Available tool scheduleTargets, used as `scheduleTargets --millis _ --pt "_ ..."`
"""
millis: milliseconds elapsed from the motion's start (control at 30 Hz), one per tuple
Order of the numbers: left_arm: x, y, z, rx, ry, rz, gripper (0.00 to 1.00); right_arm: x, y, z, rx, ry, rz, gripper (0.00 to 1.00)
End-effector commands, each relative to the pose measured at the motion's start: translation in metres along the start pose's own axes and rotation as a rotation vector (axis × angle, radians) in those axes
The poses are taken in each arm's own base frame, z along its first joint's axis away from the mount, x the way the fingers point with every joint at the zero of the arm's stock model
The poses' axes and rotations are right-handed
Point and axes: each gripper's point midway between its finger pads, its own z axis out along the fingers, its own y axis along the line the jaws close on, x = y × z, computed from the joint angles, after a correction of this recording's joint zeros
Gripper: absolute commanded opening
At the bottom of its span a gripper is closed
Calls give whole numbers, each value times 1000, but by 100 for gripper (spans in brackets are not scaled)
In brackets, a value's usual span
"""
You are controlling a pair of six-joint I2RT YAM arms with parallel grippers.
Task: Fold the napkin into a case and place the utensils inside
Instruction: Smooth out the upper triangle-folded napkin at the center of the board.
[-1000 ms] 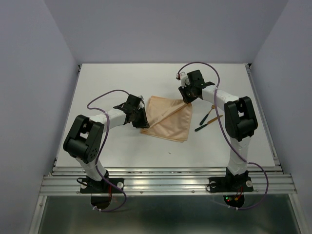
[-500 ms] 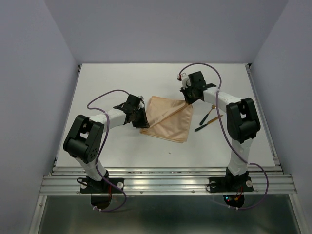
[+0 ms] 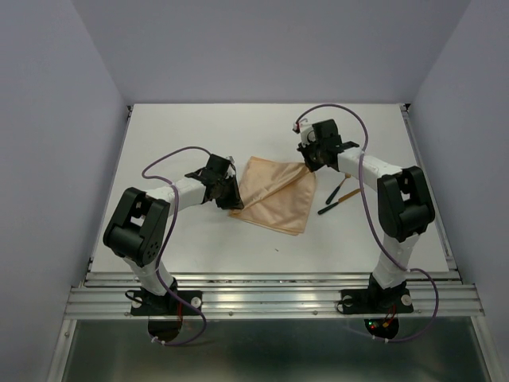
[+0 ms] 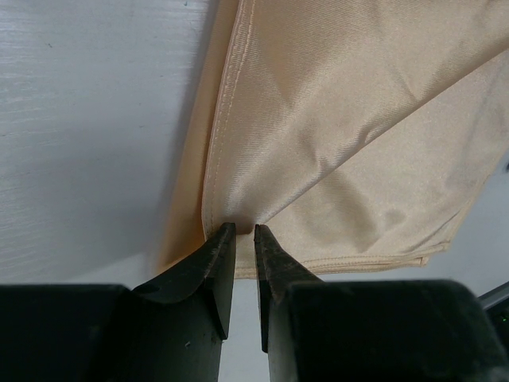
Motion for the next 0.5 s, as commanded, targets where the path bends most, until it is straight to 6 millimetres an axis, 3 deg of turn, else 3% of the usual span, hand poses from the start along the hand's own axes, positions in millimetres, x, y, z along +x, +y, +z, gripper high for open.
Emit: scheduleTargets --millis 0,467 --pt "1 2 -2 -1 -11 18 27 -20 -3 -14 6 -90 -42 1" --pt "3 2 -3 0 -14 20 27 -6 3 -16 -15 -125 -153 1"
